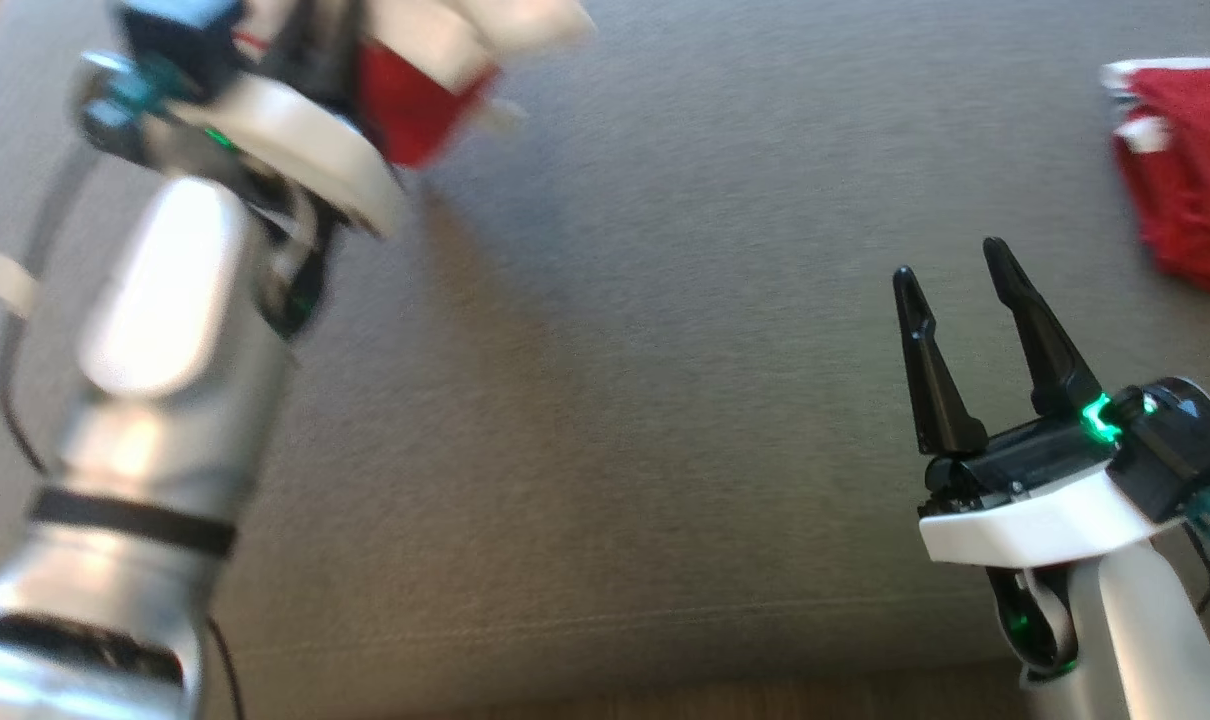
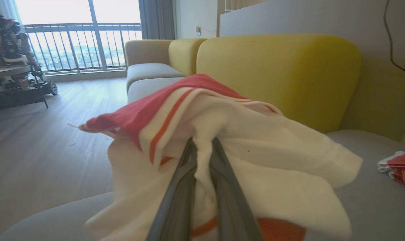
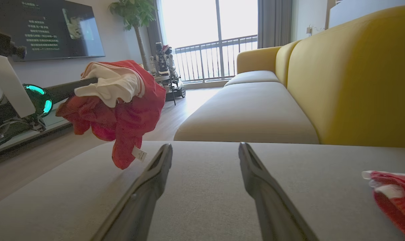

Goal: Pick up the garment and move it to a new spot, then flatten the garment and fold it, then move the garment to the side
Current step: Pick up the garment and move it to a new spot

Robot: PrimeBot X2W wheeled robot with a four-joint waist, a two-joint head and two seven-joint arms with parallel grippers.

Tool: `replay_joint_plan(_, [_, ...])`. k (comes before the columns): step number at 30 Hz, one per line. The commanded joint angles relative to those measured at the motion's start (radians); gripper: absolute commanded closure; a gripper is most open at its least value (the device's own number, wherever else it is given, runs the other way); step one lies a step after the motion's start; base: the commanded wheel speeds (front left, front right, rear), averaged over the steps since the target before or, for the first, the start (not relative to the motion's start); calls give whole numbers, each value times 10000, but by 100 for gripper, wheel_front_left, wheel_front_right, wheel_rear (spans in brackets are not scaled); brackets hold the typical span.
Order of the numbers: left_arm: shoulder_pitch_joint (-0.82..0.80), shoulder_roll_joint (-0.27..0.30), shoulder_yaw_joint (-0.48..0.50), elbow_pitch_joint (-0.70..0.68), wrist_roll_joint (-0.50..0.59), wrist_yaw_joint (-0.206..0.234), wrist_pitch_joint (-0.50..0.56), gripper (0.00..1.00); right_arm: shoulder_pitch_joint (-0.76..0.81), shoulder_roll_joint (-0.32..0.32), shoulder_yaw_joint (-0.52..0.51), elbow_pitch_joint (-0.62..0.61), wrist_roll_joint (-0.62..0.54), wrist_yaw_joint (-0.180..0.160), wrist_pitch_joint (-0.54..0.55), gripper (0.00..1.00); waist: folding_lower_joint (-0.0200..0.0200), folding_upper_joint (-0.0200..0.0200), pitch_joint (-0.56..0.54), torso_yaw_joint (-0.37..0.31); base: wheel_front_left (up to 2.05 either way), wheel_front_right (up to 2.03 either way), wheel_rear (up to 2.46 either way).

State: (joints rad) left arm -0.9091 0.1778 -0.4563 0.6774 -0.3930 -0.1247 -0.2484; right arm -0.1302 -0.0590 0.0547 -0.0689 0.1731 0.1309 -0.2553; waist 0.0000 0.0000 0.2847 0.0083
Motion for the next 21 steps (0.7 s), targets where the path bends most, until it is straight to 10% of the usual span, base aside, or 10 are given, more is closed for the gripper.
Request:
replay_joint_plan(1, [-213, 276, 145, -483, -61, -57, -28, 100, -7, 86, 204, -393, 95, -2, -65, 0, 0, 0, -499, -573, 0, 0, 0])
replay_joint_plan(9, [1503, -25, -1573, -1623, 771, 234, 200, 100, 74, 86, 266, -894, 516, -2, -65, 0, 0, 0, -324, -1677, 0, 0, 0])
replay_joint_plan(19, [2248, -956, -2379, 221, 875, 590, 41, 100, -8, 87, 249, -862, 734, -2, -65, 0, 0, 0, 234, -2253, 0, 0, 0])
replay_joint_plan(20, [2222, -1011, -2365, 319, 829, 626, 6, 64, 20, 87, 245, -828, 743, -2, -65, 0, 0, 0, 195, -2211, 0, 0, 0])
replay_joint_plan(21, [2212, -1062, -2340, 379, 767, 663, -26, 0, 47, 87, 270, -789, 725, -2, -65, 0, 0, 0, 125, -2149, 0, 0, 0])
